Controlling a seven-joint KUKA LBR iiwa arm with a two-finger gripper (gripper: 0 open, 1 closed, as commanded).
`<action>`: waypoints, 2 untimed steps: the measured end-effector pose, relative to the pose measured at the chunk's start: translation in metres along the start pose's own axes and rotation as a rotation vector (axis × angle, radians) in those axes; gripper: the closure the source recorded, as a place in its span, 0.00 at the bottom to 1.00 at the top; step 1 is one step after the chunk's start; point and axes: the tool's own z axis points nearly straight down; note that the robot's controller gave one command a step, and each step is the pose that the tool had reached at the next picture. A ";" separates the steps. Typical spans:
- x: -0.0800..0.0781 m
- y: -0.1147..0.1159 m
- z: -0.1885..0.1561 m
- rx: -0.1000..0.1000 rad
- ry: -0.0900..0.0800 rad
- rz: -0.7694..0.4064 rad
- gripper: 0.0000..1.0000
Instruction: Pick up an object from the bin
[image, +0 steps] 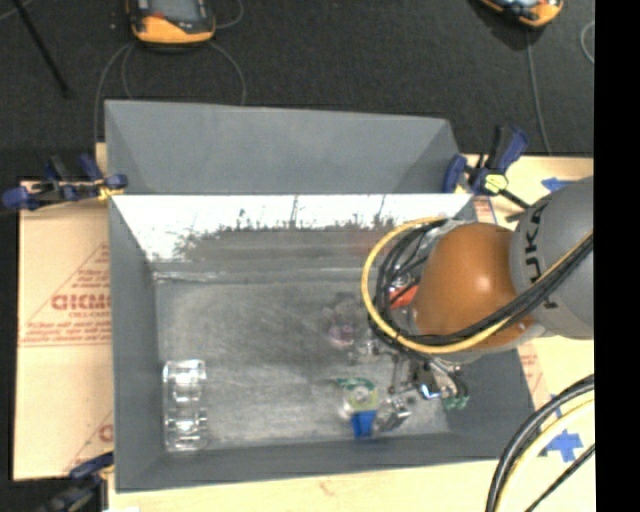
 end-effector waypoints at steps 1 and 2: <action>-0.010 -0.002 0.055 0.001 -0.001 0.256 0.00; 0.011 -0.050 0.036 0.005 0.002 0.448 0.00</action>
Offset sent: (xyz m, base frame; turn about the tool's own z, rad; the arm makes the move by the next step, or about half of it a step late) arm 0.0062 -0.0005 -0.0611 0.2602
